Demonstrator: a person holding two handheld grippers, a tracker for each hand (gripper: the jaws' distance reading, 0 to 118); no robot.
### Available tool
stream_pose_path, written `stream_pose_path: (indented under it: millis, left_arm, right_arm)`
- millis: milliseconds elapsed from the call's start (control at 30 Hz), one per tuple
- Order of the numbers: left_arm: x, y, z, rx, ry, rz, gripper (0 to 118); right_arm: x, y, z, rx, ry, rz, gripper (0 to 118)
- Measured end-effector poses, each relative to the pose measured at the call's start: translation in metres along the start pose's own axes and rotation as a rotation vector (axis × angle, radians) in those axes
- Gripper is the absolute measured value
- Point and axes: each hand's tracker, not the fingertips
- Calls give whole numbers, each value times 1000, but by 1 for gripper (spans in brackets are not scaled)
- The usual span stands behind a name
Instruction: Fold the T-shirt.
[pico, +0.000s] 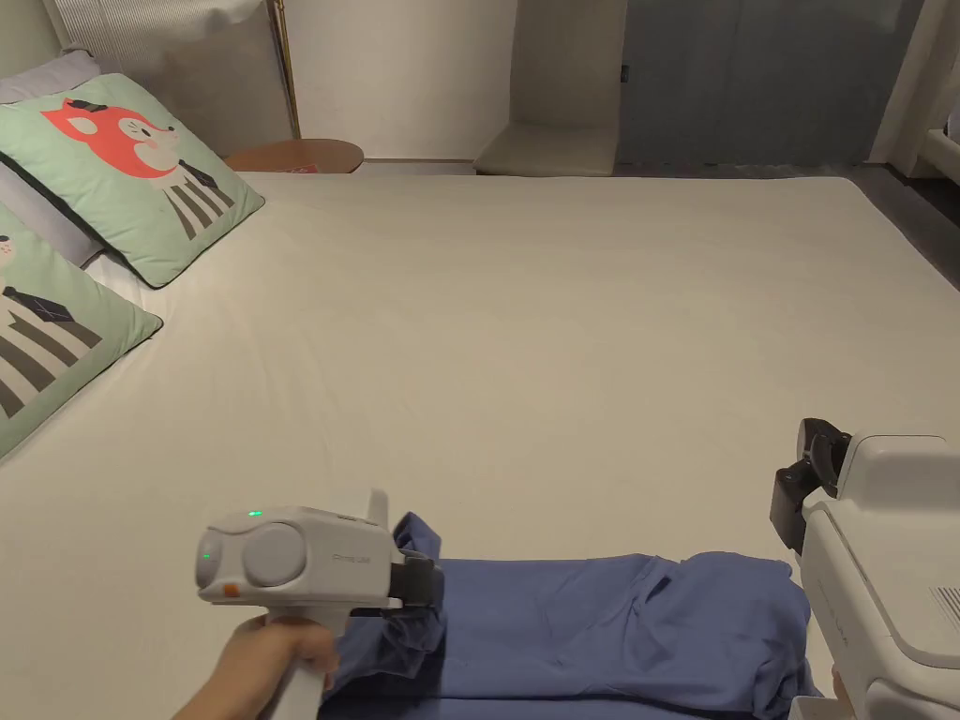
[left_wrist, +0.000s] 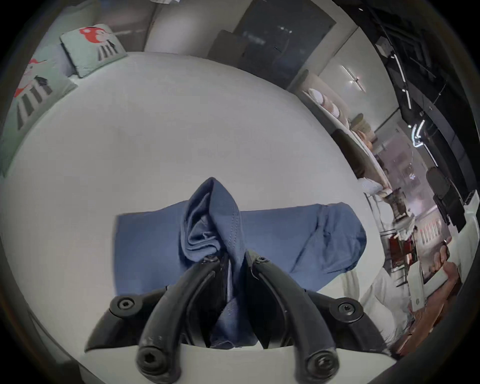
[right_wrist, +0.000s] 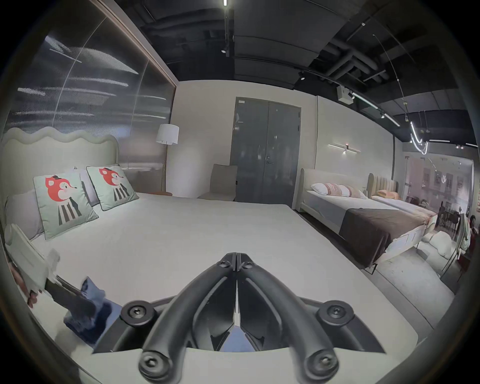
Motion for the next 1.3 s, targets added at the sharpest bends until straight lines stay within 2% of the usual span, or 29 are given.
stream_pose_path:
  millis: [200,233,267,300,400,433,467,600,733,800,833,867,900,933,1067,1300]
  left_arm:
    - [36,-12,-30,-49,34,-50,11]
    - [32,-12,-34,-52,36,-52,19]
    - [33,-13,-36,-59,38,-54,36]
    - [33,-13,-35,-62,39,-57,60]
    - [42,-18,-20,-24,-13,-38,82]
    - [42,-18,-13,7,-34,-35,101]
    - [42,-18,-5,41,-49,-32,106]
    - [37,-18,33,237,1,-58,106]
    - [28,-33,66,485,200,-154,106]
    - [20,-41,72,526,283,-192,99]
    - [16,-45,73,536,317,-208,82]
    - [13,-49,73,543,351,-223,58]
    - [6,-52,67,546,391,-229,24]
    - [1,-54,61,522,429,-232,1]
    - [-13,-60,40,454,396,-171,0]
    - [7,-79,-13,330,384,-214,0]
  right_arm:
    - [8,1,2,-1,-14,5,0]
    - [9,0,3,1,-15,5,0]
    - [10,1,3,0,-17,3,0]
    - [10,1,3,-1,-17,3,0]
    - [10,0,3,-3,-16,1,0]
    - [10,0,3,-5,-14,1,0]
    - [9,0,3,-7,-13,1,0]
    - [5,-1,1,-11,0,1,0]
    - [0,0,0,-9,13,8,0]
    - [-3,1,1,-8,17,11,0]
    - [-4,1,1,-7,20,12,0]
    - [-5,1,1,-7,23,12,0]
    - [-5,1,1,-6,25,11,0]
    - [-6,1,2,-6,27,11,0]
    - [-6,0,1,-15,30,12,0]
    - [2,-4,0,-29,19,11,0]
